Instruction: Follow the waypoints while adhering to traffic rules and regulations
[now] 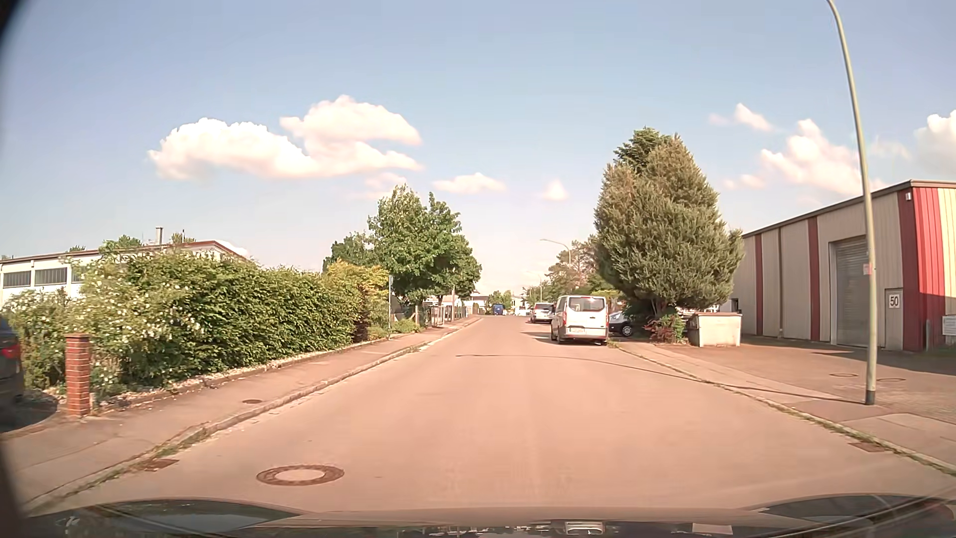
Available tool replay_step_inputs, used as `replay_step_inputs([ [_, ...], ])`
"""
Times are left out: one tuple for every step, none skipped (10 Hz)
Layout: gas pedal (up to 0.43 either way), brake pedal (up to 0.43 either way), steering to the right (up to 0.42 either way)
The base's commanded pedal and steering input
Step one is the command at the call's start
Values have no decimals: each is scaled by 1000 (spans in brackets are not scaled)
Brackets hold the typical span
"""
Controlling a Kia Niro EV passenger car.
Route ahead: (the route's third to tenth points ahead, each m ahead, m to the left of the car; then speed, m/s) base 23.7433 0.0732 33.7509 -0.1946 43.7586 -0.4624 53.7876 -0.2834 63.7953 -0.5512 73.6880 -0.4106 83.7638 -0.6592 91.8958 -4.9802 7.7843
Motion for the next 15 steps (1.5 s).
replay_step_inputs([
  [59,12,-9],
  [59,12,-8],
  [59,12,-8],
  [59,12,-8],
  [47,12,-7],
  [47,12,-7],
  [47,12,-6],
  [47,12,-5],
  [47,12,-2],
  [47,12,-1],
  [47,12,1],
  [47,12,2],
  [47,12,2],
  [47,12,2],
  [47,12,3],
])
